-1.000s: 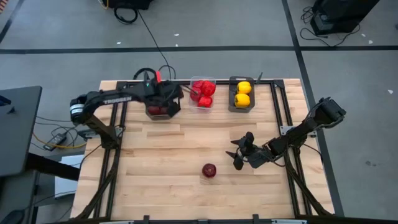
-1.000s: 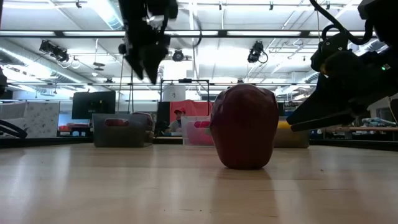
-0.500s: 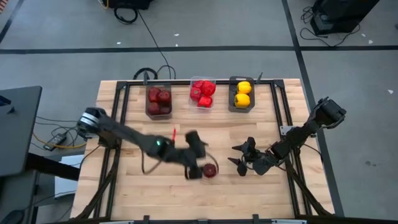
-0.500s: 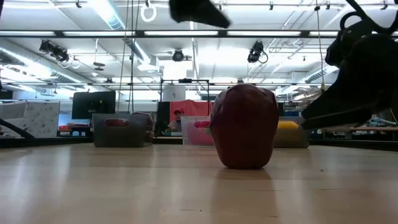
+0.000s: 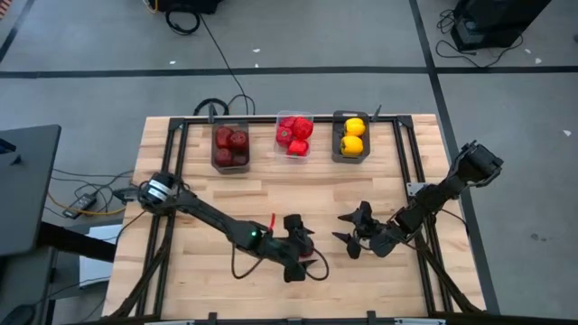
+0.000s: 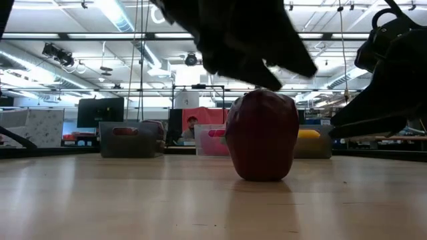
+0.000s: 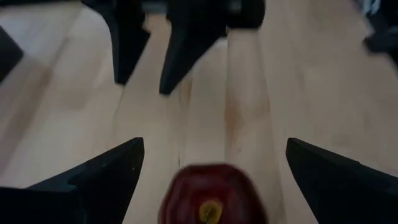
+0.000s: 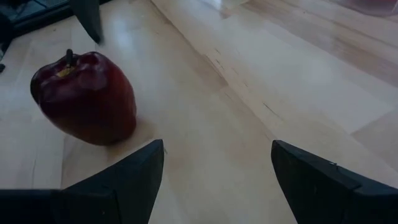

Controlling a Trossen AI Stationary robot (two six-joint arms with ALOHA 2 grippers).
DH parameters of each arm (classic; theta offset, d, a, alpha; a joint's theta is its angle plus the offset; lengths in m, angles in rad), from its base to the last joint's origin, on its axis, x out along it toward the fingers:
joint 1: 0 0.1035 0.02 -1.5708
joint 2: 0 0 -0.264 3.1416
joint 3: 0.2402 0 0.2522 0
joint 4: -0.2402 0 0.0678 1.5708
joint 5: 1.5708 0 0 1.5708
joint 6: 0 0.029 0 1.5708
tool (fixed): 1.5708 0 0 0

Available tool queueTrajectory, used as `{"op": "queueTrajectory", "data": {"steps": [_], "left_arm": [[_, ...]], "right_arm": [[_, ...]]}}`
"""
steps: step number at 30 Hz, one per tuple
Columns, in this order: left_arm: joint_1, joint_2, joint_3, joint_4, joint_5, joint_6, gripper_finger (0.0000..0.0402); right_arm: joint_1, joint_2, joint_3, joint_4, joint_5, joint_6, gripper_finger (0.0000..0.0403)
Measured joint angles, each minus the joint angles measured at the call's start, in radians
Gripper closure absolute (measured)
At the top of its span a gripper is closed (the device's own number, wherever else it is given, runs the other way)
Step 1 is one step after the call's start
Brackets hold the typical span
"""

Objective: Sort produce into baskets
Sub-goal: Put the apple into the left black transparent bin

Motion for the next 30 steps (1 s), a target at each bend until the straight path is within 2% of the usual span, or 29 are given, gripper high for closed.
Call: {"op": "queueTrajectory", "data": {"steps": [10, 15, 20, 30], "left_arm": [[0.003, 0.017, 0.000, -0.114, -0.003, -0.052, 0.0002], [0.026, 0.016, 0.000, -0.138, 0.066, -0.142, 0.0010], [0.035, 0.018, 0.000, -0.175, 0.071, -0.193, 0.0040], [0.048, 0.033, 0.002, -0.140, 0.087, -0.214, 0.0112]], "right_arm": [[0.000, 0.000, 0.000, -0.001, 0.011, 0.000, 0.0096], [0.000, 0.000, 0.000, -0.002, 0.012, -0.001, 0.0095], [0.000, 0.000, 0.000, -0.002, 0.019, -0.001, 0.0095], [0.000, 0.000, 0.000, -0.011, 0.019, -0.002, 0.0095]]}}
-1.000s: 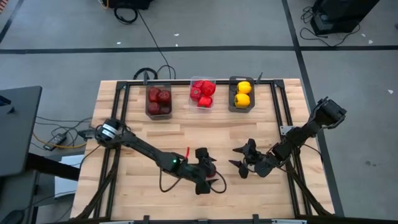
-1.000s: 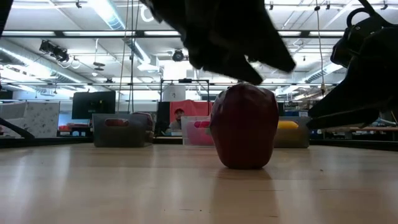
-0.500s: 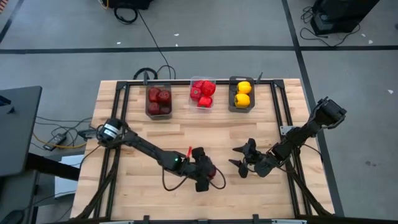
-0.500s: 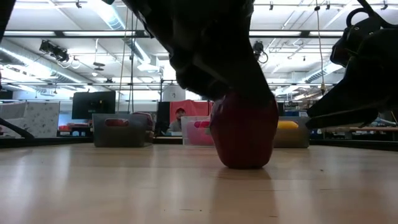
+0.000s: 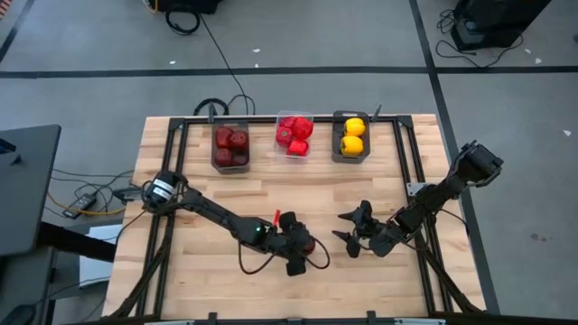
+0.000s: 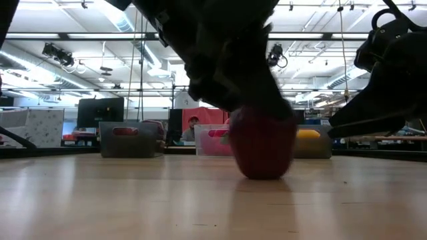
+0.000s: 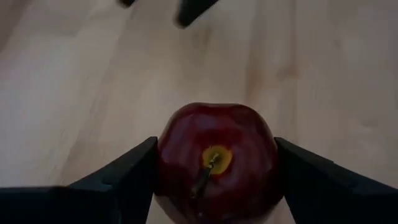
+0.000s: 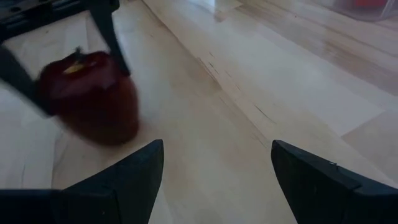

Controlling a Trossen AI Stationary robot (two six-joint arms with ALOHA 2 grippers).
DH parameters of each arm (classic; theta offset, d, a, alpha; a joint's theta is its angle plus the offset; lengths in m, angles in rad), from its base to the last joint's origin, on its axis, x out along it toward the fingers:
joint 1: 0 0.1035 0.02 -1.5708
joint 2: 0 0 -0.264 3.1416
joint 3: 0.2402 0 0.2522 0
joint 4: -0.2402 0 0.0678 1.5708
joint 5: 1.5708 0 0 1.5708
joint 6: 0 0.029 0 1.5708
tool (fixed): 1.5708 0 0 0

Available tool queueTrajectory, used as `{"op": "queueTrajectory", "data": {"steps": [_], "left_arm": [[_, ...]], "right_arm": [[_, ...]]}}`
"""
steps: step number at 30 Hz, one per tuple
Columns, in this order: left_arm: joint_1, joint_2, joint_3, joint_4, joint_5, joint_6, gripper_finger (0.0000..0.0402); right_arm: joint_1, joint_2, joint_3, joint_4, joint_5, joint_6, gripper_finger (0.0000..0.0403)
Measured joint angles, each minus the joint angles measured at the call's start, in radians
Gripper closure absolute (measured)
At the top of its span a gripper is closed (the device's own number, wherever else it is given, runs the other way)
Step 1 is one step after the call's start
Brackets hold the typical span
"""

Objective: Sort produce into baskets
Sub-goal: Put the apple into the left black transparent bin

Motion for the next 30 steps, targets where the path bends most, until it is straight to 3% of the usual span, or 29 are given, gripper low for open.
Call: {"op": "queueTrajectory", "data": {"steps": [10, 14, 25, 30], "left_arm": [[0.099, -0.143, -0.002, -0.409, -0.200, -0.137, 0.0108], [0.169, -0.213, -0.002, -0.542, -0.229, -0.146, 0.0108], [0.402, -0.407, -0.003, -0.815, -0.306, -0.097, 0.0107], [0.525, -0.558, -0.115, -0.781, -0.326, -0.098, 0.0106]], "right_arm": [[0.000, 0.000, 0.000, -0.009, 0.000, 0.001, 0.0096], [0.000, 0.000, 0.000, -0.011, 0.000, 0.001, 0.0096], [0.002, 0.000, 0.000, -0.015, 0.000, 0.002, 0.0096], [0.021, 0.000, 0.000, -0.025, 0.000, 0.027, 0.0096]]}}
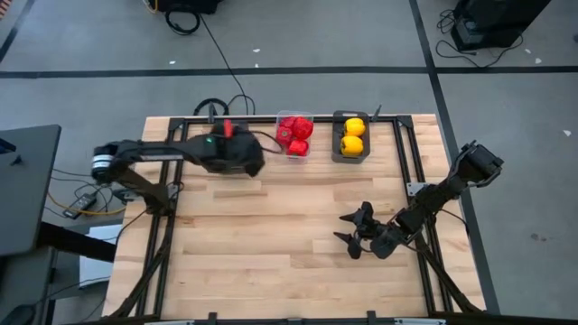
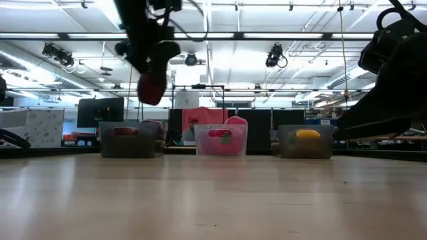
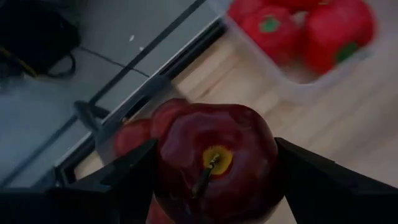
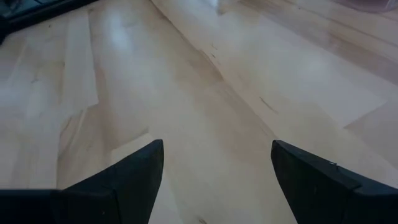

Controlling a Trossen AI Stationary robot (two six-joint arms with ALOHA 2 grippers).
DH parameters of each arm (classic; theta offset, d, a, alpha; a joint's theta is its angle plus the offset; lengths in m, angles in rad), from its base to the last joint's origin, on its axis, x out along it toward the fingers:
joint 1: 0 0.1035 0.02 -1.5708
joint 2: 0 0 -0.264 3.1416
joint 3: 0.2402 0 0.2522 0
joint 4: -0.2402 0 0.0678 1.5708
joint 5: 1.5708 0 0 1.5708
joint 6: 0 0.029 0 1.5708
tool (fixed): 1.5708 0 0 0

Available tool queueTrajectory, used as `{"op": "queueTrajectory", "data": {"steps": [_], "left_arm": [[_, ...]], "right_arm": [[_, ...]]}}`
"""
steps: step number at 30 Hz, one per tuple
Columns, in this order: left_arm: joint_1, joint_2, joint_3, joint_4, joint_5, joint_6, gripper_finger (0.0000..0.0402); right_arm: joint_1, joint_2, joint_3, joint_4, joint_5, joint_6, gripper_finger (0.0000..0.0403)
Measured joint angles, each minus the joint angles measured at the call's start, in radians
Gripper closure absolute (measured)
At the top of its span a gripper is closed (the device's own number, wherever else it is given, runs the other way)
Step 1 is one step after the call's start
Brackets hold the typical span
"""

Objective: Sort produce into baskets
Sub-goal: Put the apple into the left black transparent bin, then return to Home Position

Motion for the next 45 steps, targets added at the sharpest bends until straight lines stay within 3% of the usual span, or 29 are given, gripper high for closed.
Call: {"op": "queueTrajectory", "data": {"steps": [8, 16, 22, 27, 34, 45], "left_arm": [[0.171, -0.206, -0.346, 0.357, 0.137, 0.006, 0.0106], [0.221, -0.235, -0.537, 0.604, 0.158, 0.001, 0.0102], [0.221, -0.232, -0.555, 0.626, 0.162, 0.015, 0.0059], [0.219, -0.228, -0.547, 0.551, 0.237, 0.069, 0.0008], [0.211, -0.289, -0.504, 0.515, 0.226, 0.098, 0.0025], [0.173, -0.552, -0.432, 0.415, 0.167, 0.143, 0.0025]], "right_arm": [[0.018, 0.000, 0.000, -0.023, 0.019, 0.034, 0.0096], [0.014, 0.000, 0.000, -0.019, 0.035, 0.035, 0.0096], [0.013, 0.000, 0.000, -0.018, 0.045, 0.043, 0.0096], [0.013, 0.000, 0.000, -0.017, 0.060, 0.057, 0.0095], [0.012, 0.000, 0.000, 0.022, 0.083, 0.052, 0.0095], [-0.036, -0.031, 0.000, 0.036, 0.083, -0.005, 0.0097]]}}
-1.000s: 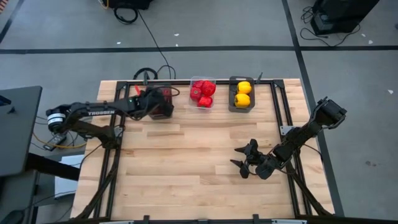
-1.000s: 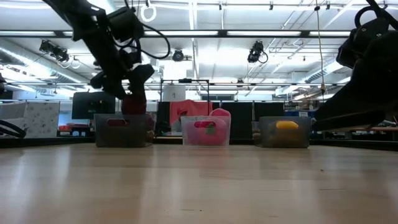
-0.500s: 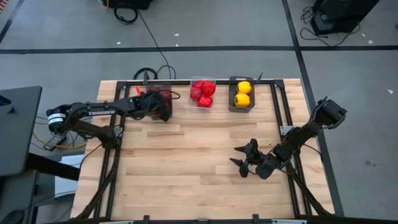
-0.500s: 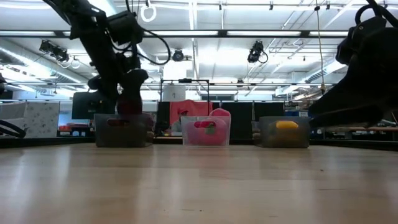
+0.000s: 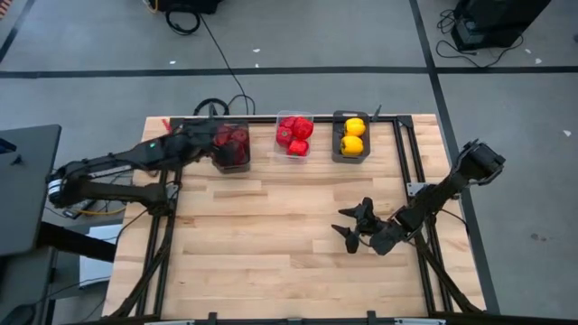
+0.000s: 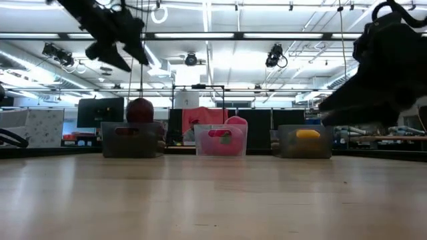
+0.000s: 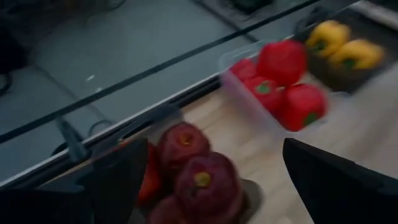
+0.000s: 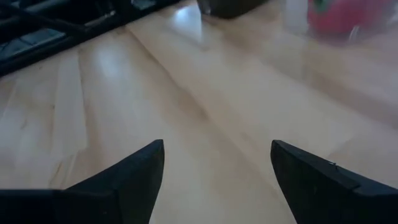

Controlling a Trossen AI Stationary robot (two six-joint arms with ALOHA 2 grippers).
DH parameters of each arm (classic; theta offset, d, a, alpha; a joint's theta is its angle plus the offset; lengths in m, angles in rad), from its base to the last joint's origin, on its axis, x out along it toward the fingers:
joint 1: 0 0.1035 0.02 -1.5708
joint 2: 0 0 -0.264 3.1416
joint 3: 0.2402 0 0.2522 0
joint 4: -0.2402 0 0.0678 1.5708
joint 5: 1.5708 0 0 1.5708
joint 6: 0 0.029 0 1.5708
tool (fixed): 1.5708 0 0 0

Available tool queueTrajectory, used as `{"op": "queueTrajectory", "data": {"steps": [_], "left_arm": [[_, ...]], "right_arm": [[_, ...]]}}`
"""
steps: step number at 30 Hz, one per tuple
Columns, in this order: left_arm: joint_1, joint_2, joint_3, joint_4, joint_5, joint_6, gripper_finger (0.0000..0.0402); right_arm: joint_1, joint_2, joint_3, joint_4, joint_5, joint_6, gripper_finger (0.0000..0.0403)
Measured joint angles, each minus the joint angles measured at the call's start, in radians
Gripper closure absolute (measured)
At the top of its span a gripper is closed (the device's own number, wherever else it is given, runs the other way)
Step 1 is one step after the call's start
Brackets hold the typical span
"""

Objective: Sort produce into baskets
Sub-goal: Return to Home Position

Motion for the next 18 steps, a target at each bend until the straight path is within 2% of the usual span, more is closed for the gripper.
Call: {"op": "queueTrajectory", "data": {"steps": [5, 10, 12, 16, 18], "left_arm": [[-0.125, -0.100, -0.063, 0.052, -0.016, -0.007, 0.0026], [-0.237, -0.168, -0.219, 0.329, -0.026, 0.088, 0.0046], [-0.274, -0.187, -0.274, 0.431, -0.007, 0.134, 0.0070], [-0.319, -0.235, -0.352, 0.587, 0.038, 0.250, 0.0134], [-0.327, -0.262, -0.385, 0.640, 0.060, 0.300, 0.0171]], "right_arm": [[-0.047, -0.109, 0.000, 0.002, 0.004, -0.144, 0.0124], [-0.136, -0.237, 0.000, 0.004, -0.023, -0.329, 0.0206], [-0.194, -0.291, 0.000, 0.004, -0.115, -0.404, 0.0255], [-0.319, -0.386, 0.000, 0.088, -0.395, -0.551, 0.0368], [-0.376, -0.430, 0.000, 0.131, -0.500, -0.621, 0.0390]]}}
